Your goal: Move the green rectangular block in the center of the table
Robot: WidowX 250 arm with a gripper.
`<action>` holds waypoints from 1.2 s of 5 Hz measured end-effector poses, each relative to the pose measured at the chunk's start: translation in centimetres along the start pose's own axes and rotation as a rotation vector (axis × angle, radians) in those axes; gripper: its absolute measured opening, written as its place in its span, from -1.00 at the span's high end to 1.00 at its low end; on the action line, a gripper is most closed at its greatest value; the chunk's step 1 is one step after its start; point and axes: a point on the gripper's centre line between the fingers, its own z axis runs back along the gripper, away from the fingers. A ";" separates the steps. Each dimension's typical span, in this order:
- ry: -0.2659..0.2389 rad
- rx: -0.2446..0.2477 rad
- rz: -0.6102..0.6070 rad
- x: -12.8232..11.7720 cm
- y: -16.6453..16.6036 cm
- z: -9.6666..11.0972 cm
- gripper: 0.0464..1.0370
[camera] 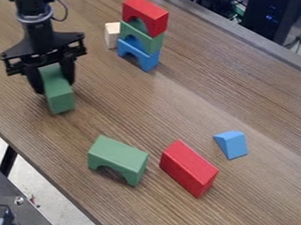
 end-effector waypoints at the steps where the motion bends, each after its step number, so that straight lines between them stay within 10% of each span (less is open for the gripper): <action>1: 0.031 -0.058 -0.020 -2.0 -2.3 1.0 -0.09; 3: 0.030 -0.094 -0.007 -4.3 -5.1 0.3 -0.08; 6: -0.016 -0.150 0.359 -3.8 -6.1 -1.4 -0.09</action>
